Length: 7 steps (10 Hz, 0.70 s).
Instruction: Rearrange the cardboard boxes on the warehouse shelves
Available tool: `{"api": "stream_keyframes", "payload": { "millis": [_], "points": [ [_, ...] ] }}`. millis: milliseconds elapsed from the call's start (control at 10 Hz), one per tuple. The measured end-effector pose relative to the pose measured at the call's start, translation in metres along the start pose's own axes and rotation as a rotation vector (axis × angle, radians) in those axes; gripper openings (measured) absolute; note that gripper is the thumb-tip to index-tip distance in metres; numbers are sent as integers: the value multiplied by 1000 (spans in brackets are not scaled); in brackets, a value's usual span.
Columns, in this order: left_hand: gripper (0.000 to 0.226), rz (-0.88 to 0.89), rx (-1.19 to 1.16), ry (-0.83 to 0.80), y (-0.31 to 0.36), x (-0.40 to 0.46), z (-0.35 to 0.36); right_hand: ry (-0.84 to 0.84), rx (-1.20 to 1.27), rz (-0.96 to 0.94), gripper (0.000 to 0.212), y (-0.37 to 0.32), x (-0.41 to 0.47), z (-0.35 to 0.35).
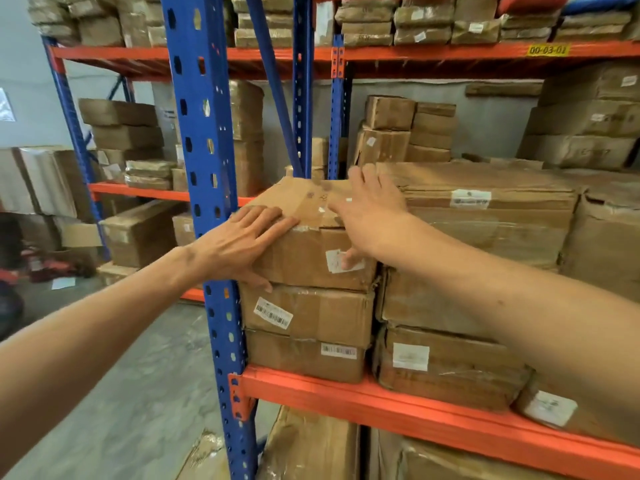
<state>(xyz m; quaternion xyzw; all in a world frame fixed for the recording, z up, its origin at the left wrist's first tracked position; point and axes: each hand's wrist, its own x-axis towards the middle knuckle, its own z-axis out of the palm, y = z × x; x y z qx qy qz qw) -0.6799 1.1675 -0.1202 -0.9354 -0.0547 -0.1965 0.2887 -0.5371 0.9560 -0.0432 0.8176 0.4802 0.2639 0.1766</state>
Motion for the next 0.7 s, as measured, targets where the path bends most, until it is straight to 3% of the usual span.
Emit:
{"api": "stream_keyframes", "payload": {
  "millis": [200, 400, 600, 700],
  "points": [
    [121, 38, -24, 18, -8, 2, 6, -219, -87, -45, 113, 8, 18, 24],
    [121, 44, 4, 94, -10, 2, 14, -251, -155, -73, 114, 0, 24, 21],
    [120, 5, -39, 200, -4, 1, 15, -148, -72, -51, 110, 2, 17, 25],
    [107, -102, -221, 323, 18, -25, 24, 97, 345, -8, 86, -16, -20, 40]
  ]
}}
